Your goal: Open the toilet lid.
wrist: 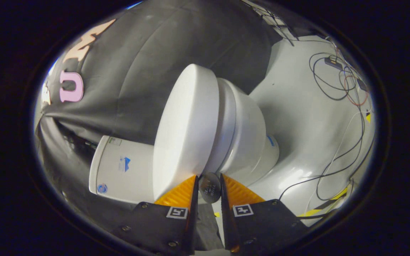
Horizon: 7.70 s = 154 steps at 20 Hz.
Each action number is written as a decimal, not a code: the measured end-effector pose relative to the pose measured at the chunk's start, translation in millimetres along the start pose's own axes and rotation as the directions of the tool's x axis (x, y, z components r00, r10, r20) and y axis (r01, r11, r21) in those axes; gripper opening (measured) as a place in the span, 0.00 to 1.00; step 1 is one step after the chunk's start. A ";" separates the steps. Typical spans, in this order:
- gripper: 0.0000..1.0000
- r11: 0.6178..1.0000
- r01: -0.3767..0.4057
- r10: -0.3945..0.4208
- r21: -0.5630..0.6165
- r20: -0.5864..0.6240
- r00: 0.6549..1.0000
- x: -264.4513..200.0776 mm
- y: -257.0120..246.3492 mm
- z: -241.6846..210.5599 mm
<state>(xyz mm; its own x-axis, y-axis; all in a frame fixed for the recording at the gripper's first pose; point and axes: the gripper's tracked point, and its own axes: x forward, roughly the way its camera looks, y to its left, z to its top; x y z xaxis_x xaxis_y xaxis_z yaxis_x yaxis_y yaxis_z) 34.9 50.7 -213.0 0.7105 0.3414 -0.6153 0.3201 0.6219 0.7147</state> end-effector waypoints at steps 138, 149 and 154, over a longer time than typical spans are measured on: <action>0.02 0.605 0.147 0.252 -0.783 0.363 0.897 -48.5 147.6 -14.0; 0.02 0.580 0.151 0.271 -0.800 0.365 0.890 -48.0 162.2 -21.8; 0.02 0.572 0.146 0.289 -0.807 0.364 0.885 -44.9 173.0 -26.9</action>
<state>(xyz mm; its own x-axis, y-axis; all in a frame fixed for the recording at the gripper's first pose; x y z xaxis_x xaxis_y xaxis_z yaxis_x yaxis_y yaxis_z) 41.5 161.9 -70.6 0.9498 0.2252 -0.2174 -0.2194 0.9743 0.0506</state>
